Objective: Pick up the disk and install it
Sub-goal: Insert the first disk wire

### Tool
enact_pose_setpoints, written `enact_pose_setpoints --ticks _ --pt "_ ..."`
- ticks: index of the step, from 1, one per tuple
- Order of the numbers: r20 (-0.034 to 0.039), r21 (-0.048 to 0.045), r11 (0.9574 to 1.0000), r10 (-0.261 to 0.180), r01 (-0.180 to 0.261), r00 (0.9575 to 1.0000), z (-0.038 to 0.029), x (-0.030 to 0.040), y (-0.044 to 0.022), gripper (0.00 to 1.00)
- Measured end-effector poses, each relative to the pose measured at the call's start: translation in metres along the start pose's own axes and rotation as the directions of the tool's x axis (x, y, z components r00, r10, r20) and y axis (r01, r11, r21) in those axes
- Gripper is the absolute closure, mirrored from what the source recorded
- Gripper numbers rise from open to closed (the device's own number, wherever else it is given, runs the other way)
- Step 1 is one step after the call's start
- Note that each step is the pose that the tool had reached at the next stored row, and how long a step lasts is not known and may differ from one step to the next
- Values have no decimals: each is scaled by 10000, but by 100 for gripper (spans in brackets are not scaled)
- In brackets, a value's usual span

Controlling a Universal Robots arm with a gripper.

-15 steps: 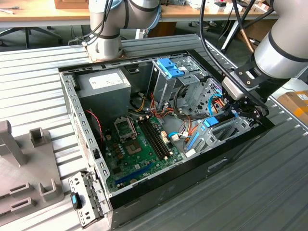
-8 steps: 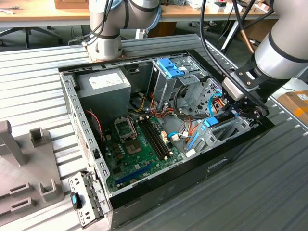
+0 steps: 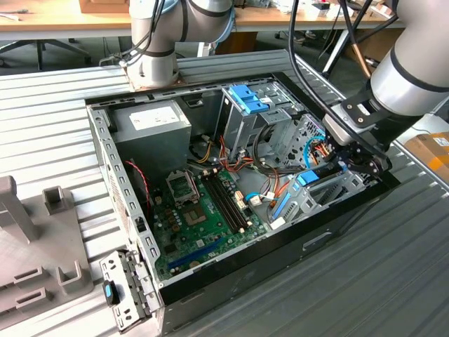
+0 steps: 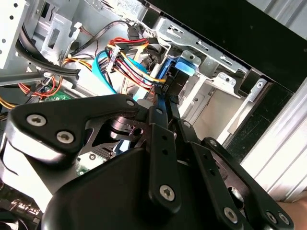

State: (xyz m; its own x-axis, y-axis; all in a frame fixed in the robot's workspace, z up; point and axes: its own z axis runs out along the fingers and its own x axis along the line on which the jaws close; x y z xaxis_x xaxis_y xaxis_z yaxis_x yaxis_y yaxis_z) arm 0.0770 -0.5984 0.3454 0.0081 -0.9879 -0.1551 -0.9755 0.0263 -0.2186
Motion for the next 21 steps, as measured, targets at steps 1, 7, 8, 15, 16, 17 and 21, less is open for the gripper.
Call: enact_pose_setpoints --ticks 1,7,8,15,16,17,21 --pt "-4 3 10000 23 -23 10000 -3 -1 15 84" --pt "-45 34 9998 209 -208 9998 7 -3 22 84" --pt "-54 40 9997 250 -250 9997 9 -8 23 84" --pt "-72 62 9993 379 -378 9993 31 -30 27 84" --pt "-74 63 9992 389 -388 9992 32 -30 28 84" --pt "-78 66 9992 405 -405 9991 33 -30 28 84" --pt "-87 74 9990 449 -448 9990 51 -27 31 84"
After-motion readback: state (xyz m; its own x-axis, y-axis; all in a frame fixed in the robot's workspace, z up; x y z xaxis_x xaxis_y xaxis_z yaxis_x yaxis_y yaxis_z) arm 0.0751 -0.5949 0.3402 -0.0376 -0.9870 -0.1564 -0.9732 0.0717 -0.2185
